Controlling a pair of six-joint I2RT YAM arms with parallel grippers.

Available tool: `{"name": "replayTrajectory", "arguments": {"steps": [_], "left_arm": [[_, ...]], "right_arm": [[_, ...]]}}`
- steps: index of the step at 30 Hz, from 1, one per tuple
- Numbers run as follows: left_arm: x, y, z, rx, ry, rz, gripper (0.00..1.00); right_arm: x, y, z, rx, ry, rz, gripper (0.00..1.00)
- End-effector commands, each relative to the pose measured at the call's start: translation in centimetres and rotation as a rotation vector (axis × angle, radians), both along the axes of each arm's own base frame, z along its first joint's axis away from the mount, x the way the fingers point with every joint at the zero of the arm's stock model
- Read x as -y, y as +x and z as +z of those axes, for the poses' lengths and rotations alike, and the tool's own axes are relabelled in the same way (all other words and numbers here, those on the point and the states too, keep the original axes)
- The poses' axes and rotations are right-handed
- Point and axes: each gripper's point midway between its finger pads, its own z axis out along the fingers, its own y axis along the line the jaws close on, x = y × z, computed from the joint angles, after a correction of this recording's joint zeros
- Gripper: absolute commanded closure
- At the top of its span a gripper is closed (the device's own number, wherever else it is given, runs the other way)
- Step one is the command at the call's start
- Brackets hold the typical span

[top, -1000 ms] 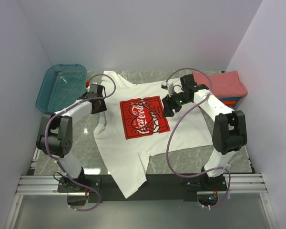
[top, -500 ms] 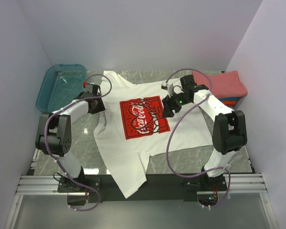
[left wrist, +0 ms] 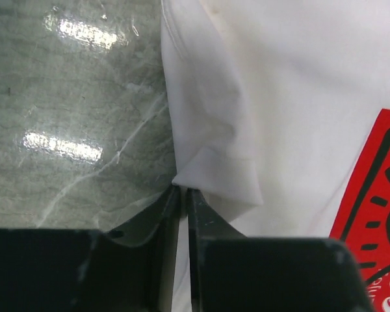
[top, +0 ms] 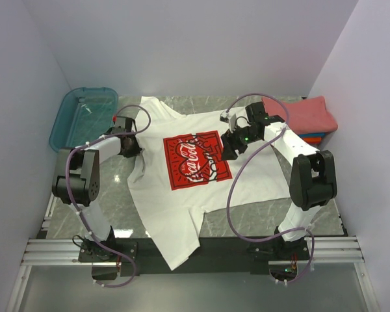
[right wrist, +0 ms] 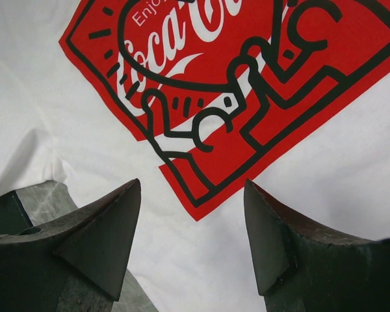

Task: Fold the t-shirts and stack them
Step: Flatten the tshirt out

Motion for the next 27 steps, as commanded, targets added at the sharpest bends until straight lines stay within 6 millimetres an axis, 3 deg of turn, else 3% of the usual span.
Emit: {"name": "replayTrajectory", "arguments": {"steps": [1, 5, 10, 13, 20, 23, 27], "left_arm": [[0.1, 1.1, 2.1, 0.072, -0.010, 0.008, 0.93], [-1.5, 1.0, 5.0, 0.129, 0.056, 0.053, 0.99], [-4.4, 0.5, 6.1, 0.141, 0.159, 0.147, 0.99], [-5.3, 0.1, 5.5, 0.115, 0.174, 0.171, 0.99], [-8.2, -1.9, 2.0, 0.001, 0.248, 0.274, 0.99], [-9.2, -2.7, 1.6, -0.021, 0.259, 0.328, 0.98], [-8.3, -2.9, 2.0, -0.003, 0.202, 0.317, 0.68]], "right_arm": [[-0.2, -0.2, 0.7, 0.018, 0.014, 0.008, 0.29], [-0.2, -0.1, 0.8, 0.016, 0.015, 0.009, 0.29], [-0.3, -0.2, 0.8, 0.018, 0.016, 0.011, 0.29], [-0.1, -0.1, 0.8, 0.017, 0.011, 0.009, 0.29], [0.0, 0.0, 0.8, 0.028, 0.003, 0.006, 0.30], [0.1, 0.0, 0.7, 0.029, -0.003, 0.004, 0.30], [0.5, 0.2, 0.6, 0.039, -0.025, -0.005, 0.30]]}}
